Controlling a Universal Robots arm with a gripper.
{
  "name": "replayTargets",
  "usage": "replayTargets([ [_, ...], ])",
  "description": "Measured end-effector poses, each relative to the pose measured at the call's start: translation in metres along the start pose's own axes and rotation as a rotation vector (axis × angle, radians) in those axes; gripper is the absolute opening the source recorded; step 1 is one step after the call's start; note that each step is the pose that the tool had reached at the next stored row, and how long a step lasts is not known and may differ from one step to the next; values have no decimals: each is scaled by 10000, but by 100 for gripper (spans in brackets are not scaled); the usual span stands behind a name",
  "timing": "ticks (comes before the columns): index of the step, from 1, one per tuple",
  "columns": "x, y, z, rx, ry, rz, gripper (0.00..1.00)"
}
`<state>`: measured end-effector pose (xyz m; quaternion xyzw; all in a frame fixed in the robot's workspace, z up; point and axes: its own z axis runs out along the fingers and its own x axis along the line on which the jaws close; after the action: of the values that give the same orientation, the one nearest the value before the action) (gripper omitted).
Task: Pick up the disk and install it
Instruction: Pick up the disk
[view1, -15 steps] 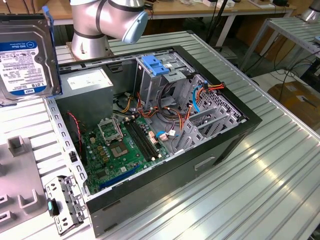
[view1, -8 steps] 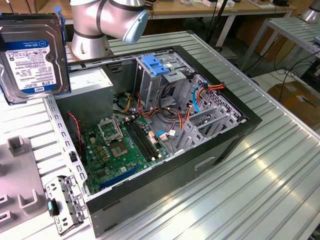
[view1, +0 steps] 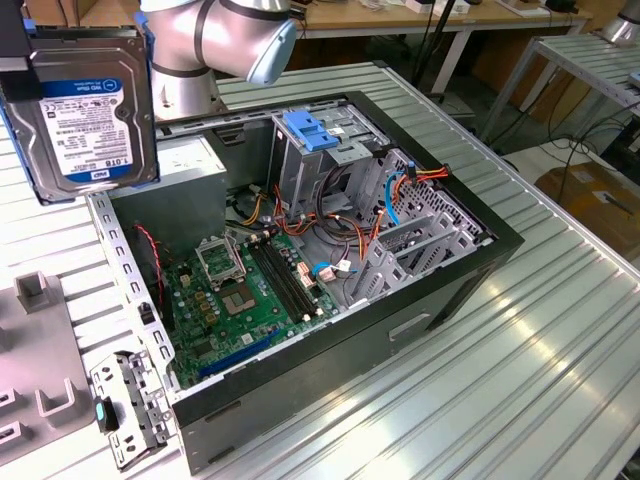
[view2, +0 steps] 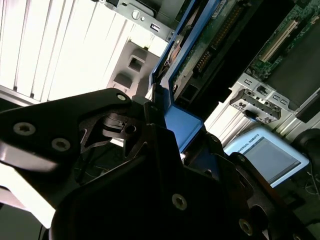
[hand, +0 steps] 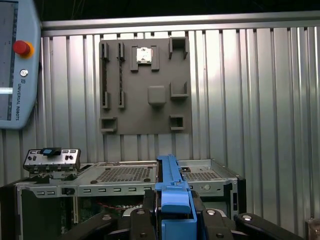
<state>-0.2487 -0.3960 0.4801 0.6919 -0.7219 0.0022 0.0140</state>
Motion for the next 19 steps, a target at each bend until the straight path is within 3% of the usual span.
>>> replayTargets([
  [3,0,-62,-1,-11,1,0,37],
  [8,32,-109,0,-21,1,8,37],
  [9,145,-140,6,-25,0,35,37],
  [10,179,-212,7,-31,1,43,37],
  [12,188,-429,8,-53,2,46,37],
  [13,190,-500,9,-60,1,46,37],
  [15,194,-593,10,-69,1,49,37],
  [19,198,-706,10,-81,2,51,37],
])
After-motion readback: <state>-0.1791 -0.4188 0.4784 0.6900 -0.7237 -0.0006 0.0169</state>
